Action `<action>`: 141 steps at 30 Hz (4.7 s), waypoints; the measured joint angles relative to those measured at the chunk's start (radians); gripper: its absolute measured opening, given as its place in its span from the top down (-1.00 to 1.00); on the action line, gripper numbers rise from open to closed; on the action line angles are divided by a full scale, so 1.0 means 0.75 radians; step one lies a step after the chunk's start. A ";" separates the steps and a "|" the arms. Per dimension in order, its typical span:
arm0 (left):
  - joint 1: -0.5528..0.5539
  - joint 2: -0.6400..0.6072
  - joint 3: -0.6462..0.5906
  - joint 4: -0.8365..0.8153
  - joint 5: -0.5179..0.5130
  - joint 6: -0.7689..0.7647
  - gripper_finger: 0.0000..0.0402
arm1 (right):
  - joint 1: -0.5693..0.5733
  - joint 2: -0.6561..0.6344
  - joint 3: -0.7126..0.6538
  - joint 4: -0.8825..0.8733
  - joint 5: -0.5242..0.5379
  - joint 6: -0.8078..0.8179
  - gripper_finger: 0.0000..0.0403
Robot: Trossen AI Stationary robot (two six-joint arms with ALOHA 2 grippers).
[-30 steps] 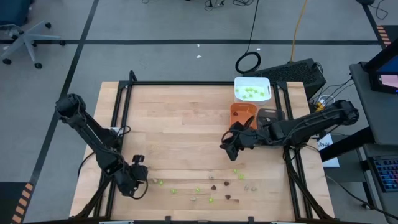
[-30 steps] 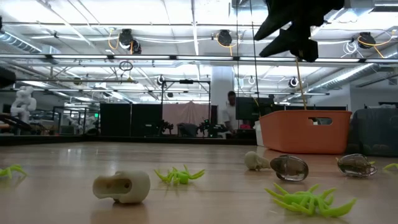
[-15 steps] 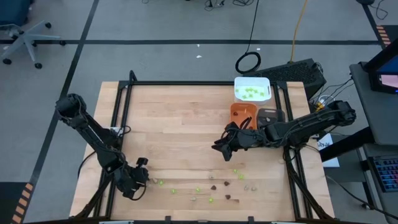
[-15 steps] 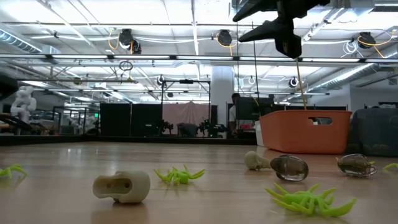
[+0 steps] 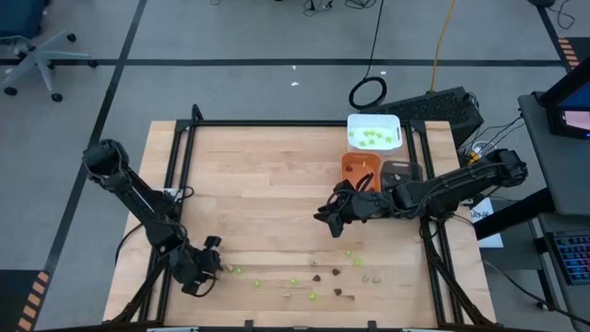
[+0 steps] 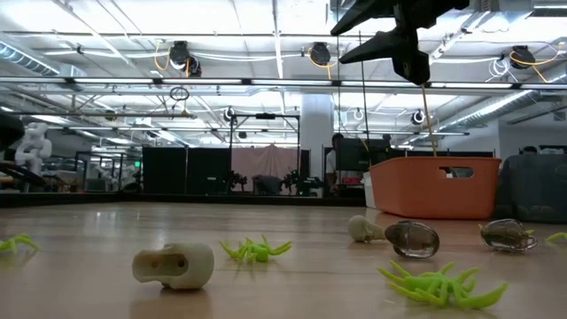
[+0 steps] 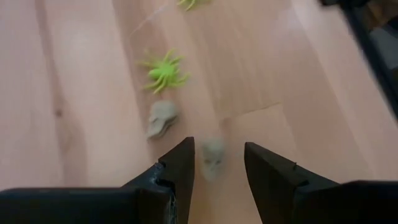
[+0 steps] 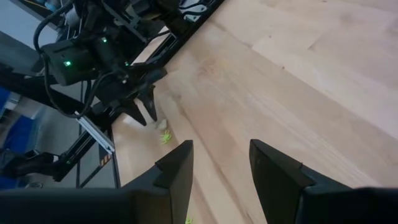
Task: Sort Halloween decoration
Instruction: Put the white skull toy into the black bin
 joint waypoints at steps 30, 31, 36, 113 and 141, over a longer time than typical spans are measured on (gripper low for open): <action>0.002 0.163 0.005 0.054 0.040 -0.017 0.91 | 0.080 -0.001 0.000 0.027 -0.006 0.017 0.30; 0.003 0.164 0.005 0.064 0.049 -0.017 0.91 | 0.087 -0.001 0.000 0.041 -0.004 0.018 0.30; 0.003 0.166 0.041 0.054 0.094 -0.049 0.91 | 0.104 -0.001 0.000 0.115 -0.001 0.021 0.30; 0.859 -0.252 0.476 0.967 -0.154 -0.262 0.82 | -0.033 0.356 0.850 -0.041 -0.108 -1.622 0.03; 0.856 -0.153 0.476 1.060 -0.184 -0.295 0.82 | 0.003 0.326 0.847 -0.008 0.145 -1.840 0.04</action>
